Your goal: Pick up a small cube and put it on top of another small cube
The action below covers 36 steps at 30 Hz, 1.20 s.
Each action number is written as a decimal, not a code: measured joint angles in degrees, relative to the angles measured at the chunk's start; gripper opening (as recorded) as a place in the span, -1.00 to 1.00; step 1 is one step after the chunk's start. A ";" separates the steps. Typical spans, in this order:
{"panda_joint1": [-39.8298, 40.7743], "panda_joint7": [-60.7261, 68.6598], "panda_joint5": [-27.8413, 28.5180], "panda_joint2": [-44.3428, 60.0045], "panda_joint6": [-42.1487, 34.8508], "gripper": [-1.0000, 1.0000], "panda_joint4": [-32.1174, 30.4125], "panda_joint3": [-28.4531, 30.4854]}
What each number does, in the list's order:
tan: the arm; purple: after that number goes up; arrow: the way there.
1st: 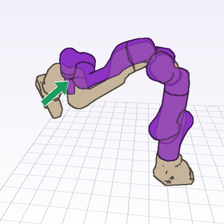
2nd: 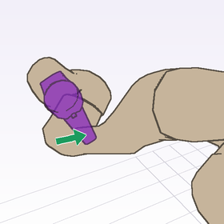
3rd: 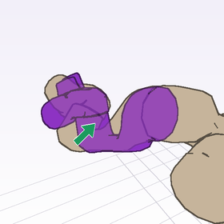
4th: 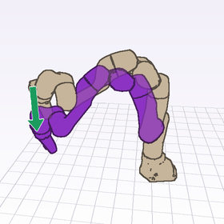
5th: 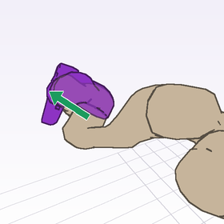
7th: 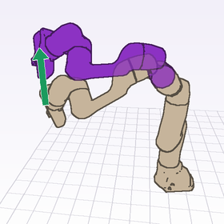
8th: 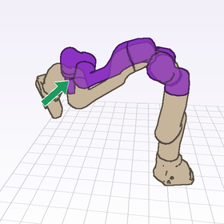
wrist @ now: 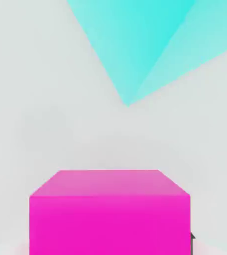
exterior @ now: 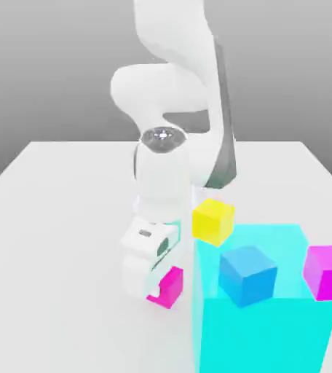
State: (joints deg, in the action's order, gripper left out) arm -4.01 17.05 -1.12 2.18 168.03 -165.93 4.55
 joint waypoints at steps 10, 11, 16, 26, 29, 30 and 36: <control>-1.97 18.99 -5.34 -8.83 -19.32 -1.00 13.13 2.40; -2.23 21.71 -6.29 -9.36 -21.67 -1.00 15.04 2.81; -3.81 34.63 -8.80 -10.52 -33.17 -1.00 24.96 4.06; -9.95 55.81 -2.29 -6.55 -52.21 -1.00 45.68 1.69; -12.23 57.09 0.89 -3.85 -50.15 -1.00 46.27 0.81; -12.25 57.23 1.05 -2.91 -48.05 -1.00 45.10 0.89; -12.17 57.36 1.14 -1.47 -44.53 1.00 43.02 1.21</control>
State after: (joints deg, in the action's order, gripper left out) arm -16.18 74.42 0.02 0.70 123.50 -122.91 5.76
